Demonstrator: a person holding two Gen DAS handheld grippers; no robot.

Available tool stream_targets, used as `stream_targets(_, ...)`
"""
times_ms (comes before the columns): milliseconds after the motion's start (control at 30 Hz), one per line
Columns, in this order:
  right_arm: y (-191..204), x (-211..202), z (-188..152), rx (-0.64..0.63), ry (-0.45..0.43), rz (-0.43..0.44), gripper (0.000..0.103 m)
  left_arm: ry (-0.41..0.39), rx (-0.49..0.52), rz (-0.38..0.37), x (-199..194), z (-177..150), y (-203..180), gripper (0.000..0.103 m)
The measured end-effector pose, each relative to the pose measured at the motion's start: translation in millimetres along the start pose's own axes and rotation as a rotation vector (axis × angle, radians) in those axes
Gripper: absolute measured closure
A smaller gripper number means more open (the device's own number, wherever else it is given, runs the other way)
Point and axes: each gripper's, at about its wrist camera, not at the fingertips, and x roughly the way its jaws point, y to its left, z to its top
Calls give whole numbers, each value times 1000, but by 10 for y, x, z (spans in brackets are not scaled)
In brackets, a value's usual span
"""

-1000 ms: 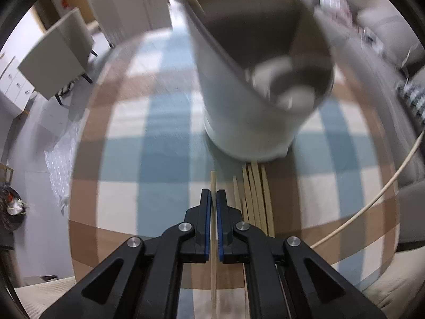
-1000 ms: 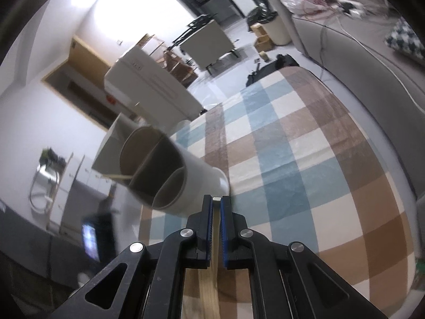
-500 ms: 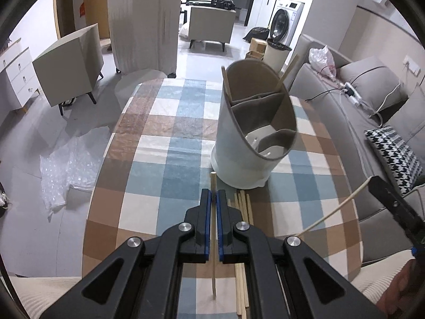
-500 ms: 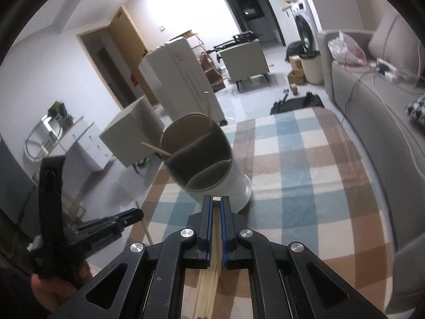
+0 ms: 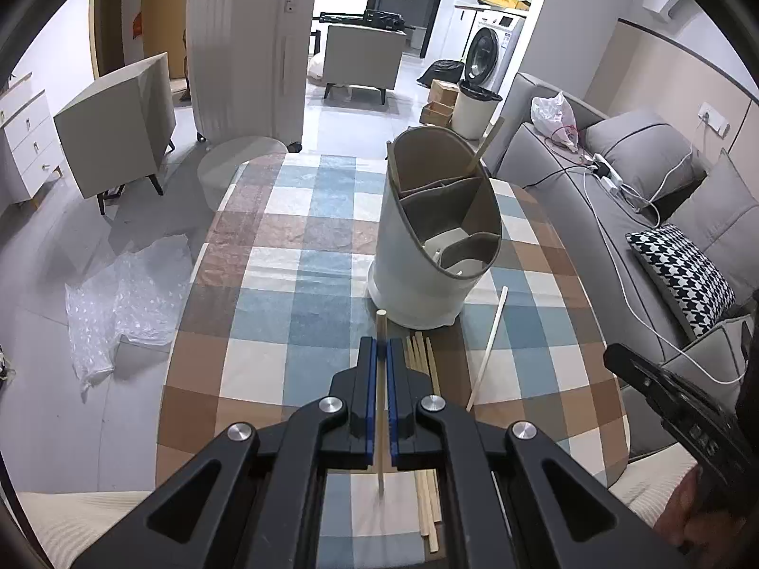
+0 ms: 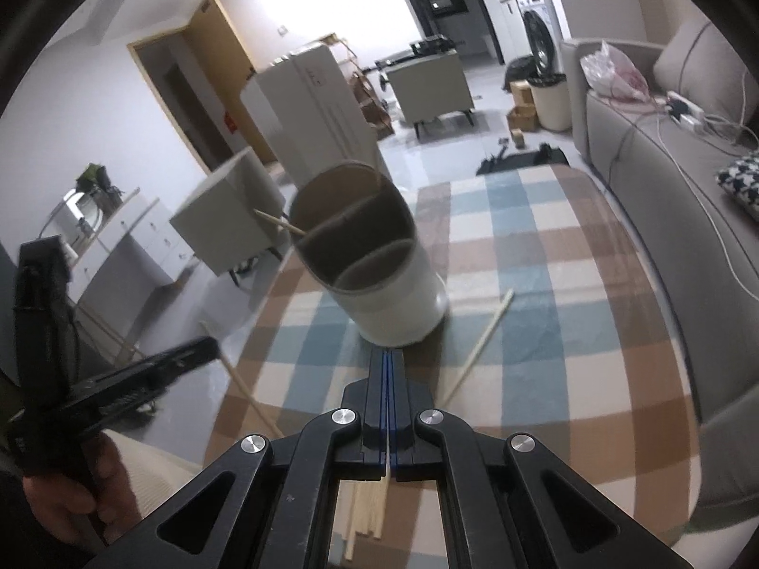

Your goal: Organize utensils

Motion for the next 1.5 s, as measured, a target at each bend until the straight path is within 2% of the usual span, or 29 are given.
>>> stream_targets(67, -39, 108, 38, -37, 64, -19, 100, -3, 1, -13, -10, -11, 30, 103)
stream_targets(167, 1, 319, 56, -190, 171, -48, 97, -3, -1, -36, -18, -13, 82, 103)
stream_targets(200, 27, 404, 44, -261, 212, -48, 96, -1, -6, -45, -14, -14, 98, 103)
stream_targets(267, 108, 586, -12, -461, 278, -97, 84, 3, -15, -53, -8, -5, 133, 103)
stream_targets(300, 128, 663, -57, -535, 313, -94, 83, 4, -16, -57, -3, -7, 147, 103)
stream_targets(367, 181, 875, -157, -697, 412, -54, 79, 18, -19, -66, 25, -3, 175, 103)
stream_targets(467, 286, 1086, -338, -926, 505, -8, 73, 60, -33, -75, 108, -6, 227, 103)
stream_targets(533, 349, 1221, -461, -1080, 558, 35, 73, 79, -47, -74, 152, -2, 275, 103)
stream_targets(633, 365, 1401, -566, -1246, 618, 61, 73, 96, -78, -90, 179, 23, 352, 103)
stream_targets(733, 380, 1516, -587, -1352, 657, 98, 73, 107, -87, -95, 206, 49, 372, 103)
stream_targets(833, 408, 1604, -613, -1406, 708, 145, 73, 129, -92, -91, 265, 58, 387, 103)
stream_targets(1000, 496, 1752, -660, -1449, 778, 225, 75, 180, -188, -86, 355, 58, 597, 103)
stream_targets(1133, 524, 1789, -647, -1438, 815, 249, 77, 221, -261, -27, 438, 30, 808, 103)
stream_targets(1200, 536, 1791, -639, -1421, 811, 253, 86, 250, -286, 0, 497, 13, 875, 97)
stream_targets(1233, 536, 1800, -618, -1413, 807, 252, 98, 262, -300, 10, 529, -2, 904, 88)
stream_targets(1267, 553, 1797, -622, -1408, 788, 240, 100, 277, -320, 25, 569, -21, 941, 78)
stream_targets(1300, 513, 1844, -557, -1401, 777, 234, 100, 286, -333, 28, 596, -27, 960, 73)
stream_targets(1367, 519, 1849, -539, -1349, 766, 241, 101, 304, -352, 28, 668, -35, 981, 52)
stream_targets(1433, 507, 1851, -483, -1288, 730, 220, 102, 324, -360, 24, 754, -41, 974, 50)
stream_targets(1500, 466, 1850, -339, -1152, 689, 217, 103, 353, -349, 24, 836, -39, 948, 50)
